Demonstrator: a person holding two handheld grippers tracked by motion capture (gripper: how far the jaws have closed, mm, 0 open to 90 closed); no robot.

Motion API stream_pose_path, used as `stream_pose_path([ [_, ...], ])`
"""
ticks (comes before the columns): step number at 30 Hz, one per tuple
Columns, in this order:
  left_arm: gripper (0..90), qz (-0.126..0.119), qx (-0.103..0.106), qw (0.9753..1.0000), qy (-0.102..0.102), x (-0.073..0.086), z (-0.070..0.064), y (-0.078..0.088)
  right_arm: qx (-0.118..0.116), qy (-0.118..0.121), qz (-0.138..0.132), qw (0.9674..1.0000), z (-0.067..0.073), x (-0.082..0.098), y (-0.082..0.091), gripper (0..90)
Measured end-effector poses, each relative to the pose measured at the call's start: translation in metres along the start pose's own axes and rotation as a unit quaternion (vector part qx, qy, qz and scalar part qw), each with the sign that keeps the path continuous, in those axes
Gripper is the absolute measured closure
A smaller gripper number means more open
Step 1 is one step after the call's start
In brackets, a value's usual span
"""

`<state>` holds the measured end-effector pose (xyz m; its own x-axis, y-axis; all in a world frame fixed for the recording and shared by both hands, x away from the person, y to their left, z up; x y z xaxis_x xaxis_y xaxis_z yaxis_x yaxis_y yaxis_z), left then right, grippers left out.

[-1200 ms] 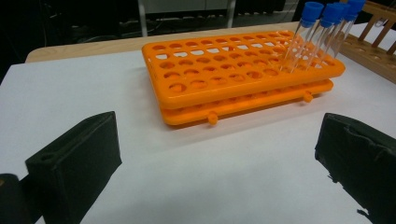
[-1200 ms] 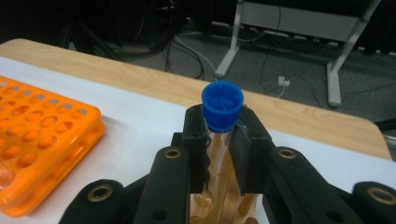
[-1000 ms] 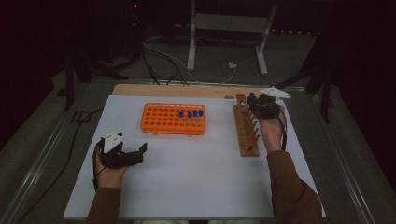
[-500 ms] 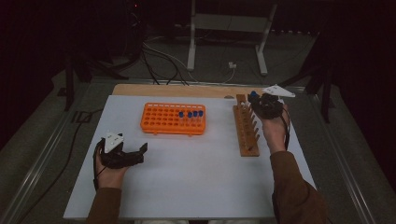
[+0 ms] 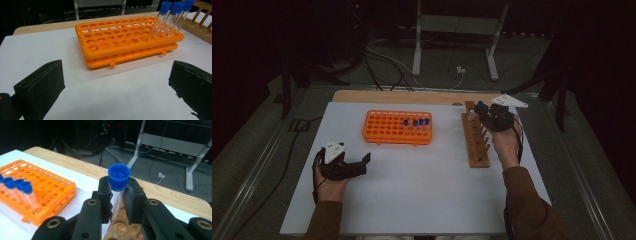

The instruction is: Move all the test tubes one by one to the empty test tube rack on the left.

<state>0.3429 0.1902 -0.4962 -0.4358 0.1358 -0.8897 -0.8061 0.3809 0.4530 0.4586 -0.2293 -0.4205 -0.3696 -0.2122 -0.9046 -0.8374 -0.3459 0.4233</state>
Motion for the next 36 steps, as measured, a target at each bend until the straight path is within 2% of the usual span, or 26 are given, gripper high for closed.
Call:
stream_pose_path([
  [11,0.8,0.006,0.005,1.0,-0.003,0.0,-0.003,-0.001,-0.048,-0.006,-0.008,0.9988,0.017,0.001,0.011,77.3],
  [31,0.9,0.01,0.019,0.9997,-0.012,-0.004,-0.015,-0.006,-0.111,0.017,-0.009,0.9936,0.059,0.004,0.022,77.1],
  [36,1.7,0.009,0.03,0.9994,-0.014,-0.007,-0.02,-0.007,-0.124,0.022,-0.01,0.992,0.07,0.002,0.023,77.2],
])
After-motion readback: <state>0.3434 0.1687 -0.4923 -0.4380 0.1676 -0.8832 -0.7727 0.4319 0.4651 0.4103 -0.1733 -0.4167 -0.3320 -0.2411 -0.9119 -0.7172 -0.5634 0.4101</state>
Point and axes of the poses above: each handheld gripper's, and its own axes: y roughly backward along the jaws, x roughly out of its underside, z roughly to its left, the point moved 6 cm from there along -y, roughly forward along the jaws, and after that the axes turned 2 degrees about x, right-handed, at the moved point
